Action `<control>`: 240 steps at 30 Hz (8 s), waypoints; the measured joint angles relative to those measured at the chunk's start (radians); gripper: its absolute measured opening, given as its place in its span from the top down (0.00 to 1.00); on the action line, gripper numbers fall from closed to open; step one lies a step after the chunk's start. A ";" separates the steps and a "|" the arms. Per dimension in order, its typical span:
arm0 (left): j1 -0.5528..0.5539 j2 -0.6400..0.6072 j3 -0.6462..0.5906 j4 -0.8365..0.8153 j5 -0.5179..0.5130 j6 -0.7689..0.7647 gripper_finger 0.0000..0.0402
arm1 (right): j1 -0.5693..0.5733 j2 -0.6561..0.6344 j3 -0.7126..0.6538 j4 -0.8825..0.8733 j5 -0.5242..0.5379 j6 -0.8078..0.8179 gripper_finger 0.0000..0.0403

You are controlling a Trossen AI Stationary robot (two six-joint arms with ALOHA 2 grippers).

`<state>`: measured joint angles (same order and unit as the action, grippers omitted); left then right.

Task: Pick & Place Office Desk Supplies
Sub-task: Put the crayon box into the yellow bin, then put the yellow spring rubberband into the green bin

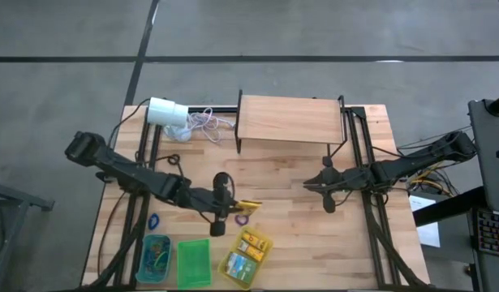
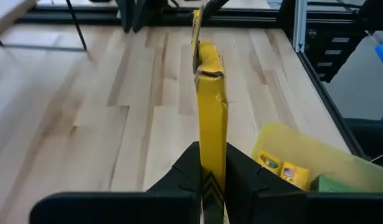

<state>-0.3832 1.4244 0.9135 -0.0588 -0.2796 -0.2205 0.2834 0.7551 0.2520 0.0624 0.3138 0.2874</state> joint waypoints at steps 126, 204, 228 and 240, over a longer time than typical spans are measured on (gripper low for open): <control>0.157 0.153 0.568 -1.031 0.045 -1.062 0.75 | 0.000 0.000 0.001 -0.001 0.000 0.000 0.87; 0.197 -0.031 -0.329 -0.551 0.251 -1.313 0.72 | 0.000 0.000 0.001 -0.001 0.000 0.000 0.87; 0.197 -0.029 -0.307 -0.507 0.269 -1.317 0.94 | 0.000 0.000 0.001 -0.001 0.000 0.000 0.87; 0.183 -0.139 -0.117 -0.666 0.428 -1.300 0.94 | 0.000 0.000 0.001 -0.001 0.000 0.000 0.87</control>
<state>-0.2003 1.2853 0.7961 -0.7252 0.1485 -1.5204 0.2835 0.7551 0.2527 0.0616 0.3141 0.2874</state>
